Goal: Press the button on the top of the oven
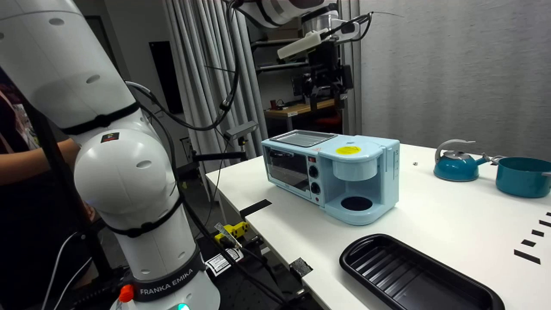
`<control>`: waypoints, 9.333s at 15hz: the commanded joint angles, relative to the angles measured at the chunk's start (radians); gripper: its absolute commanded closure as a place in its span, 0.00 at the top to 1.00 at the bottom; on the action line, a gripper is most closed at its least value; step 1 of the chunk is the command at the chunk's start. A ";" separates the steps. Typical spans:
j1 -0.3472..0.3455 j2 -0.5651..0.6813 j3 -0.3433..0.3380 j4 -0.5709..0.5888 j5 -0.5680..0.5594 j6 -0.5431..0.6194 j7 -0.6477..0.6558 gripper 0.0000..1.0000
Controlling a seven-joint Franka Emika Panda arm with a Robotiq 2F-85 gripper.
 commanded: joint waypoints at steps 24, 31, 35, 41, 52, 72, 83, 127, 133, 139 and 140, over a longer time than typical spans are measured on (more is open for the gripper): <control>0.014 0.198 -0.050 0.156 0.002 0.028 0.053 1.00; 0.015 0.197 -0.051 0.147 0.006 0.028 0.046 1.00; 0.016 0.189 -0.050 0.131 0.011 0.022 0.045 1.00; 0.014 0.185 -0.053 0.122 0.018 0.045 0.041 0.42; 0.016 0.167 -0.051 0.099 0.012 0.057 0.035 0.00; -0.002 0.223 -0.111 0.059 0.003 0.155 -0.045 0.00; 0.009 0.229 -0.096 0.051 0.005 0.155 -0.030 0.00; 0.070 -0.009 -0.009 -0.086 -0.061 0.070 0.043 0.00; 0.062 -0.104 0.008 -0.138 -0.098 0.211 0.093 0.00; 0.039 -0.134 0.017 -0.204 -0.174 0.404 0.181 0.00; 0.038 -0.137 0.019 -0.212 -0.181 0.423 0.199 0.00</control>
